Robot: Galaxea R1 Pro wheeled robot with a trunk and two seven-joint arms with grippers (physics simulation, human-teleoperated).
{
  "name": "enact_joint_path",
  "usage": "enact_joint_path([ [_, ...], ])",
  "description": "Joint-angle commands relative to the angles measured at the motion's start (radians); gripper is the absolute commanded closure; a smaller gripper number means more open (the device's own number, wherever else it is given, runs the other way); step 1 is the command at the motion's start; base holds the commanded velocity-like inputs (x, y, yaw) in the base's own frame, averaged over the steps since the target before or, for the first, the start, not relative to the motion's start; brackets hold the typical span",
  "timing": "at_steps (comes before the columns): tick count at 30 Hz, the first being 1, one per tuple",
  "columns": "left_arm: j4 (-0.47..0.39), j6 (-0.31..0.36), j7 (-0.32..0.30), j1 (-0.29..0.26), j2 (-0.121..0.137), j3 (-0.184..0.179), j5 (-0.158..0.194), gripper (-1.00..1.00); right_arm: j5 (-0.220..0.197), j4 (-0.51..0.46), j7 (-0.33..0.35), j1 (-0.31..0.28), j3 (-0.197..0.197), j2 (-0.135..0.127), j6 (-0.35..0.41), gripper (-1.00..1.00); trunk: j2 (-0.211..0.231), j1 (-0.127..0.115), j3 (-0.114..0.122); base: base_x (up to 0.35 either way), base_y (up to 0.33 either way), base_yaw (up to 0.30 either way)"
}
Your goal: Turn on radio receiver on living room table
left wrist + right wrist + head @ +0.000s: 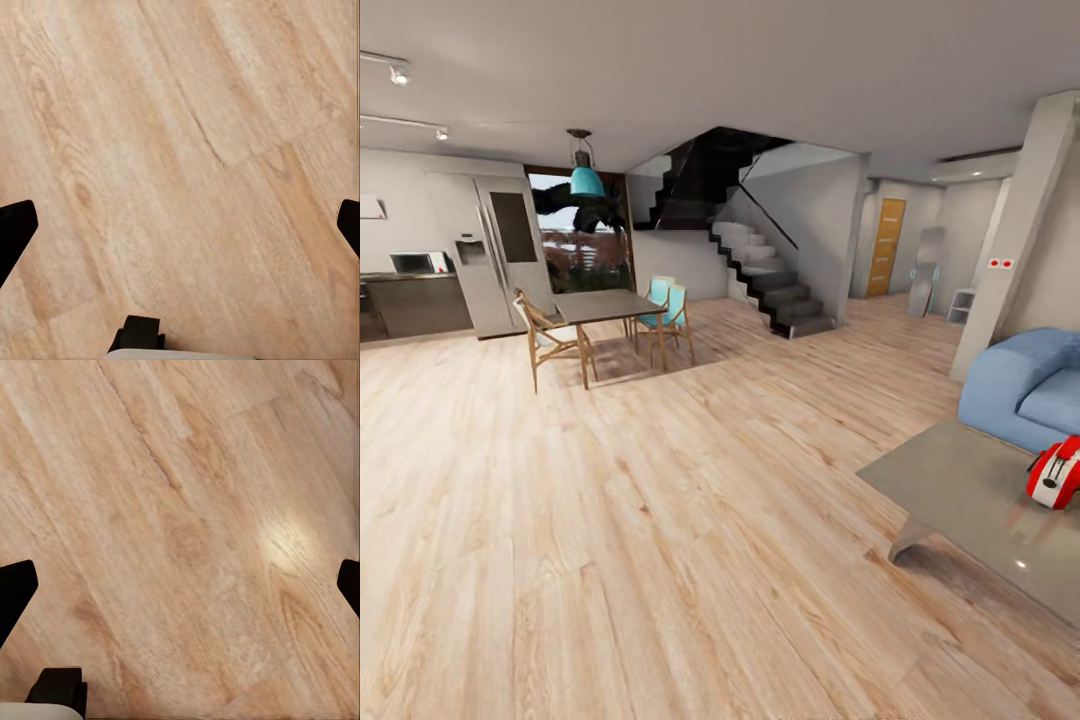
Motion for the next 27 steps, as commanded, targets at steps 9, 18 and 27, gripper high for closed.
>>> enact_joint_path([
  [9,0.000,-0.001,0.000,0.000,0.001,0.000,0.000,-1.00,0.000,0.000,0.000,0.000,0.000,0.000,0.000,-1.00,0.000,0.000,0.000,0.000,0.000,-0.278],
  [18,0.000,0.002,0.000,0.000,0.009,0.001,0.000,-1.00,0.000,0.000,0.000,0.000,0.000,0.000,0.000,-1.00,0.000,0.000,0.000,0.087,0.000,-0.278],
  [27,0.000,0.000,0.000,0.000,0.011,0.003,0.000,-1.00,0.000,0.000,0.000,0.000,0.000,0.000,0.000,-1.00,0.000,0.000,0.000,0.316,0.000,-0.277],
])
